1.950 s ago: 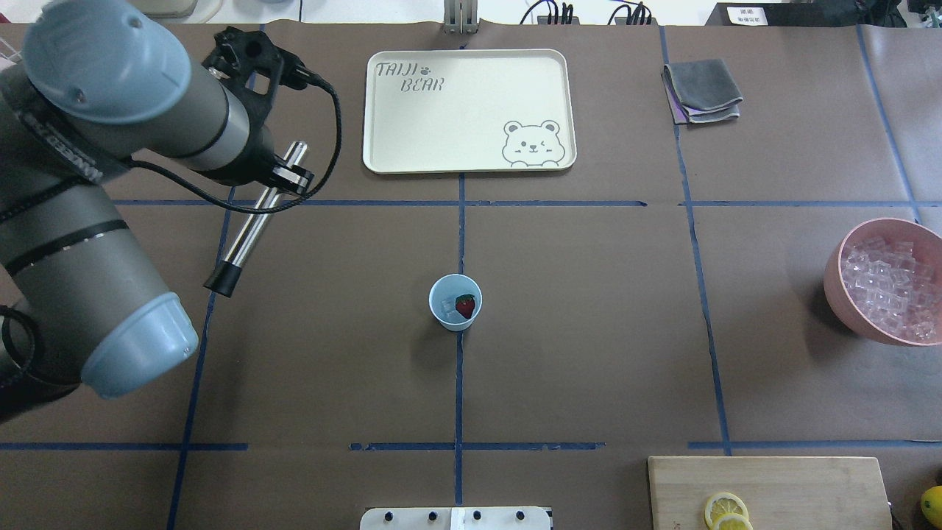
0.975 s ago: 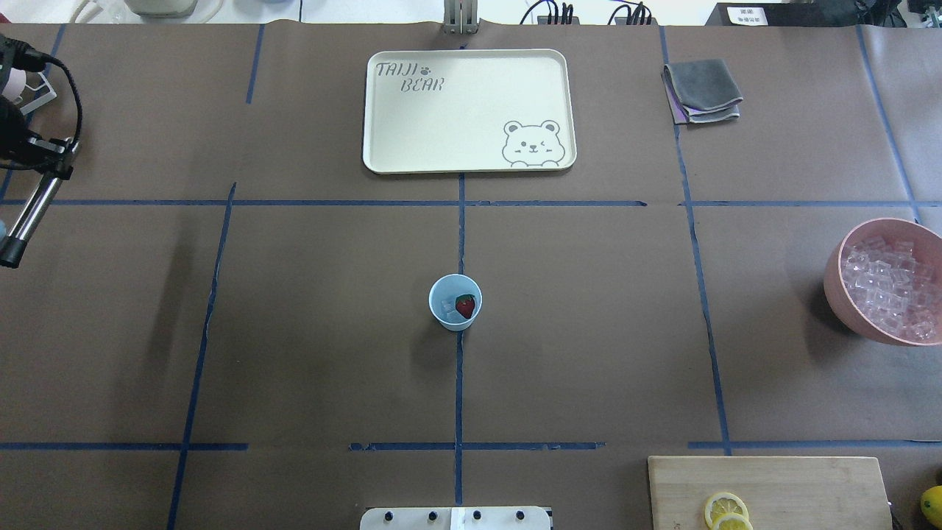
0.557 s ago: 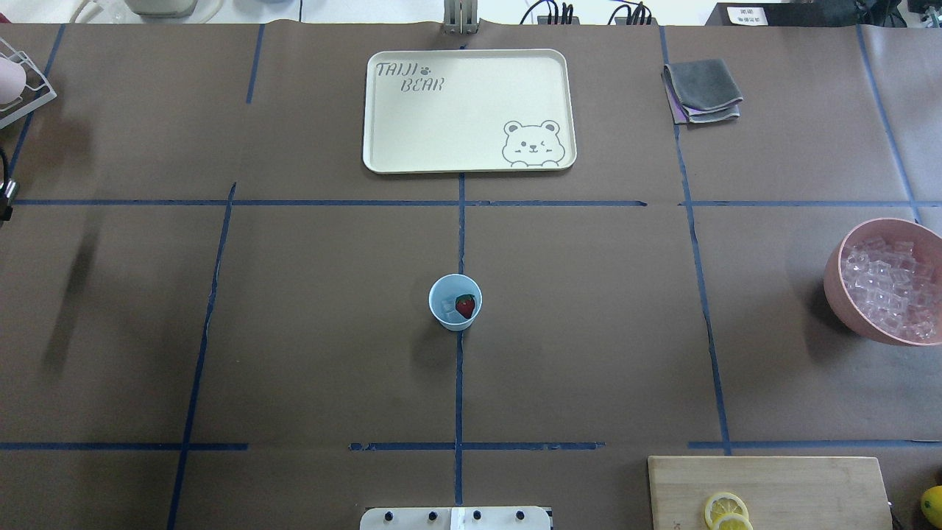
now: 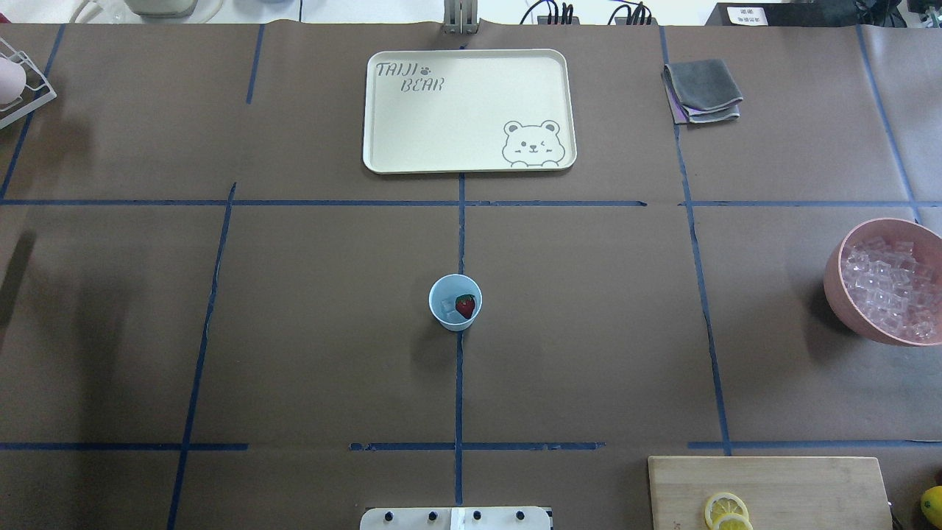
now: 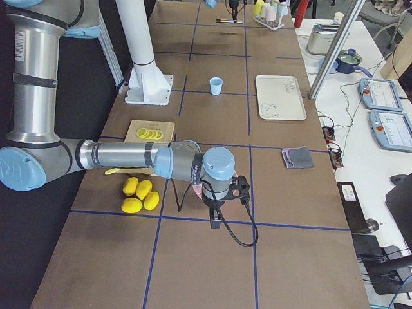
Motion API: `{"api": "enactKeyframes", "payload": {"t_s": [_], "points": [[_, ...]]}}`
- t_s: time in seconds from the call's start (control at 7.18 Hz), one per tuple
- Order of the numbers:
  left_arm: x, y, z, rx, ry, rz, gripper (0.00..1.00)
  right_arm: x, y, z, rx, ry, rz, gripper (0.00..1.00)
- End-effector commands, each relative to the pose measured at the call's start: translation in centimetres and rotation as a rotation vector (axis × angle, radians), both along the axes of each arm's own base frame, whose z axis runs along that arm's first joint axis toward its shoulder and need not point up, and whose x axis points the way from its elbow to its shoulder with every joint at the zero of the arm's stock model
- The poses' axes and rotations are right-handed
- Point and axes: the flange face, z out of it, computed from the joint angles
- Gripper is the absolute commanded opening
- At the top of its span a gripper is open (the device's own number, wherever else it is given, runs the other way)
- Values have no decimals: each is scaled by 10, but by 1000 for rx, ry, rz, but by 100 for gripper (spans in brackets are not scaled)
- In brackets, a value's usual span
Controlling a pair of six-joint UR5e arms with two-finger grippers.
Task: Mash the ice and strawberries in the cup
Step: 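Lower the pestle onto the table and release it with the left gripper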
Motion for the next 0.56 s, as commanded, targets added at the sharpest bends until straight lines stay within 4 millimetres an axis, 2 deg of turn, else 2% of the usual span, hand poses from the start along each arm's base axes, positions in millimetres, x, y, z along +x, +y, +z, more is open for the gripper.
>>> {"api": "enactKeyframes", "payload": {"t_s": [0.0,0.42], "points": [[3,0,2,-5,7,0,1,0,1,1,-2,0,0,100],[11,4,1,-11,23,29,4,0,1,2,-4,0,0,100]]}}
